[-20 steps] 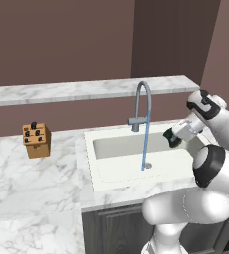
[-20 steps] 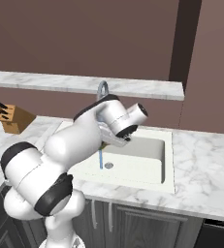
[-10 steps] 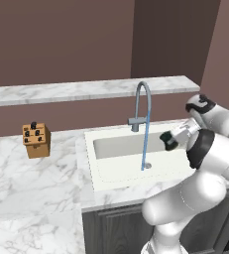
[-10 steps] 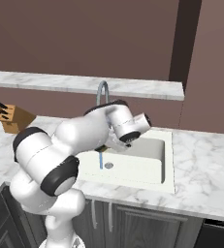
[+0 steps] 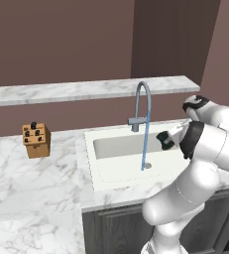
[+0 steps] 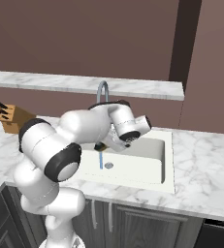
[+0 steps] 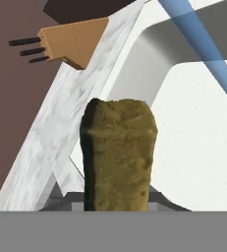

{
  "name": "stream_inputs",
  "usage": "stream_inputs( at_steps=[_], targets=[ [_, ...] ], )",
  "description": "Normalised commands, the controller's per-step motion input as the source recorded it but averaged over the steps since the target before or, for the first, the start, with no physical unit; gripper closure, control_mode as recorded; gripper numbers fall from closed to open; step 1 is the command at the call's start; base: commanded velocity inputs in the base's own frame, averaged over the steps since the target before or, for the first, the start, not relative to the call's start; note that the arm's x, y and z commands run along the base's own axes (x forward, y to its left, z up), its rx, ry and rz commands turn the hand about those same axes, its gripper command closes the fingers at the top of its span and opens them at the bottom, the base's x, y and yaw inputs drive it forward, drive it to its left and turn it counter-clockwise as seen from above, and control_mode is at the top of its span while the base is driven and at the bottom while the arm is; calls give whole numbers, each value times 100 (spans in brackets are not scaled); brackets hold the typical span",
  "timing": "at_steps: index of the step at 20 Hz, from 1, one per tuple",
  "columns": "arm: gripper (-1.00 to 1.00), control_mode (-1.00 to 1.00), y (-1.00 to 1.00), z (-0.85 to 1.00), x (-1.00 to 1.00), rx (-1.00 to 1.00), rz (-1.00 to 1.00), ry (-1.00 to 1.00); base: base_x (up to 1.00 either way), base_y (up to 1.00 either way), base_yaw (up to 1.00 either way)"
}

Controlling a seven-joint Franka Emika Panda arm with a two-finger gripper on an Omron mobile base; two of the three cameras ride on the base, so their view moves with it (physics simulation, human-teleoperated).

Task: Soak the sponge with water for a few seconds and then drop it inside the sink.

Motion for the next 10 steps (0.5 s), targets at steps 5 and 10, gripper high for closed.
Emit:
stream_inputs(
  at_steps=[5, 10],
  targets=[
    [100, -100, 17, -9, 18, 1, 0, 6, 0, 0, 0],
    [100, -100, 22, -20, 21, 0, 0, 6, 0, 0, 0]
  ],
)
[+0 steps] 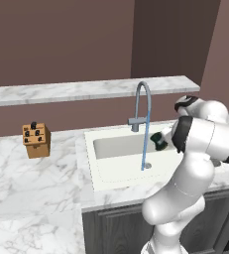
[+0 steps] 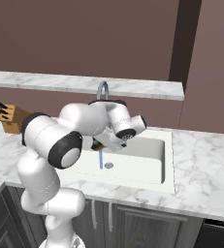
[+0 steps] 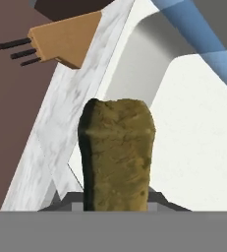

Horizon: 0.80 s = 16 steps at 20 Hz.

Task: Soak the sponge with water for a few seconds and then drop it inside the sink.

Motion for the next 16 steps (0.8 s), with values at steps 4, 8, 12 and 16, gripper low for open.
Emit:
stream_inputs(
  at_steps=[4, 8, 12, 16],
  targets=[
    [100, -100, 10, -21, 31, 0, 0, 5, 0, 0, 0],
    [100, -100, 0, -21, 36, 0, 0, 4, 0, 0, 0],
    [100, -100, 0, -30, 44, 1, 0, 5, 0, 0, 0],
    [100, -100, 0, -29, 46, 1, 0, 7, 0, 0, 0]
  ],
)
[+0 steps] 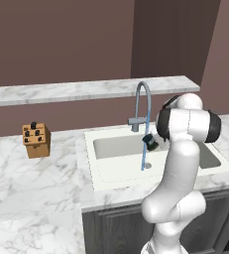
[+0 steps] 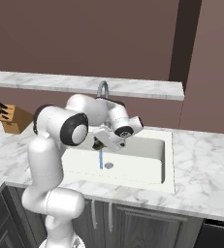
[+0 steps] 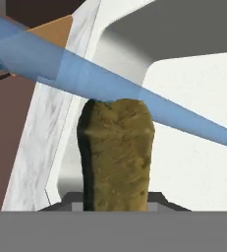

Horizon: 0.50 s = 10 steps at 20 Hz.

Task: Soak the sponge with water for a few seconds and then drop it inside the sink.

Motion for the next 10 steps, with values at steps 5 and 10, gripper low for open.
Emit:
stream_inputs(
  at_steps=[5, 10],
  targets=[
    [100, -100, 0, -27, 58, 1, 0, 9, 0, 0, 0],
    [100, -100, 0, -19, 67, 2, 0, 8, 0, 0, 0]
  ],
)
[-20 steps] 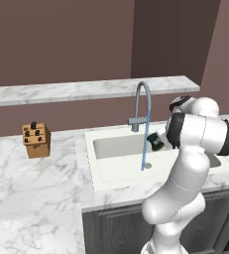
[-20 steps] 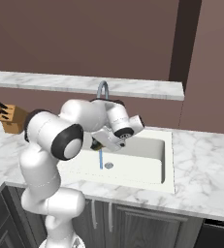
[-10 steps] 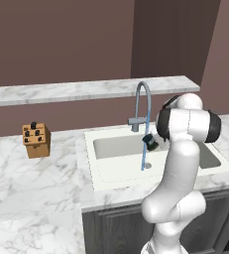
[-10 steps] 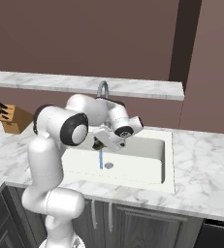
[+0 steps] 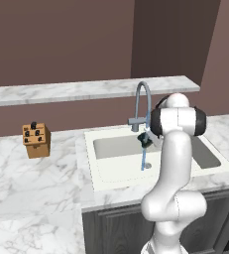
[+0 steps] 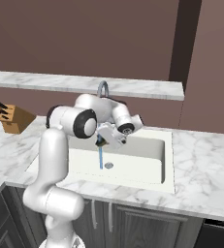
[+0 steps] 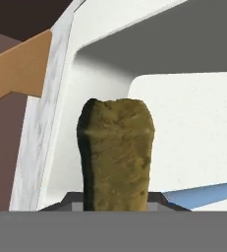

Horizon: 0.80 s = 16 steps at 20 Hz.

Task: Soak the sponge with water for a few seconds and then drop it inside the sink.

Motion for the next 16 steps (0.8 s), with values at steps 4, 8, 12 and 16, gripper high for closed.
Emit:
stream_inputs(
  at_steps=[4, 8, 12, 16],
  targets=[
    [100, -100, -3, -2, 1, 7, 0, 2, 0, 0, 0],
    [100, -100, -22, 0, -38, 14, 0, 0, 0, 0, 0],
    [100, -100, -14, 0, -36, 15, 1, 0, 0, 0, 0],
    [100, -100, 1, 0, 0, 2, 2, 0, 0, 0, 0]
  ],
)
